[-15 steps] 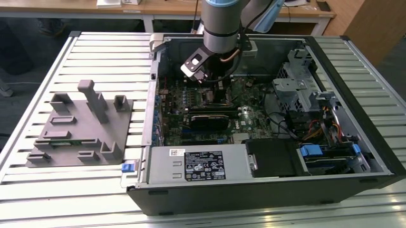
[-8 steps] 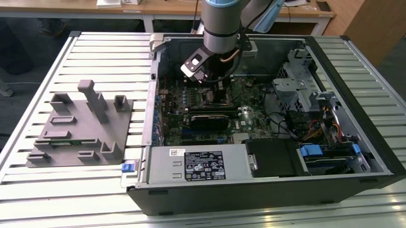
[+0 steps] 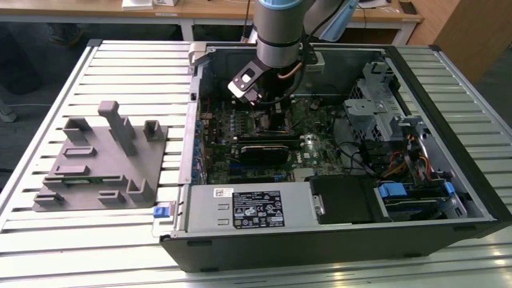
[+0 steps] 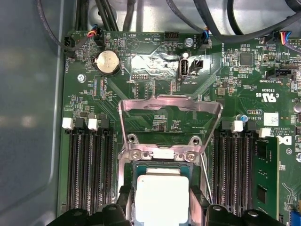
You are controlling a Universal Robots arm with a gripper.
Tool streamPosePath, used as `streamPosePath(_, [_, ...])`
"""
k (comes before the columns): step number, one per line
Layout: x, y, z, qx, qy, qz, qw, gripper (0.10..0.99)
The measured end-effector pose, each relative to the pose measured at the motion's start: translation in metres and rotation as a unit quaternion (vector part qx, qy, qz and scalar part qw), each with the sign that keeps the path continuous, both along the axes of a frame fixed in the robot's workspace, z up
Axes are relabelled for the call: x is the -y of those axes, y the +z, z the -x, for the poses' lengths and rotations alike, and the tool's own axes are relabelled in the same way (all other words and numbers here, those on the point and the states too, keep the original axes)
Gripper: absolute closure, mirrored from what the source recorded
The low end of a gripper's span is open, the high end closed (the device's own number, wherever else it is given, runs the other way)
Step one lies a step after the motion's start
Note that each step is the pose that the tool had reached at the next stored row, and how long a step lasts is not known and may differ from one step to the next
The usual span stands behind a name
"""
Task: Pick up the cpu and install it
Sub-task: 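Place the cpu into insertion slot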
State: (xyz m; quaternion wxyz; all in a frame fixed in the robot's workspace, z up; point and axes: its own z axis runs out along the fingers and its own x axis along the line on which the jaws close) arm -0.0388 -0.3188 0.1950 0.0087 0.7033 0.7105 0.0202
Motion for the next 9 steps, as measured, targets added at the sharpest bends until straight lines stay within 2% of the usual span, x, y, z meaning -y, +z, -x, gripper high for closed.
streamPosePath(4, [0.0000, 0.0007, 0.0000, -0.0001, 0.000, 0.0001, 1.0000, 0.486])
streamPosePath(9, [0.0000, 0.0090, 0.0000, 0.0000, 0.000, 0.0000, 1.0000, 0.486])
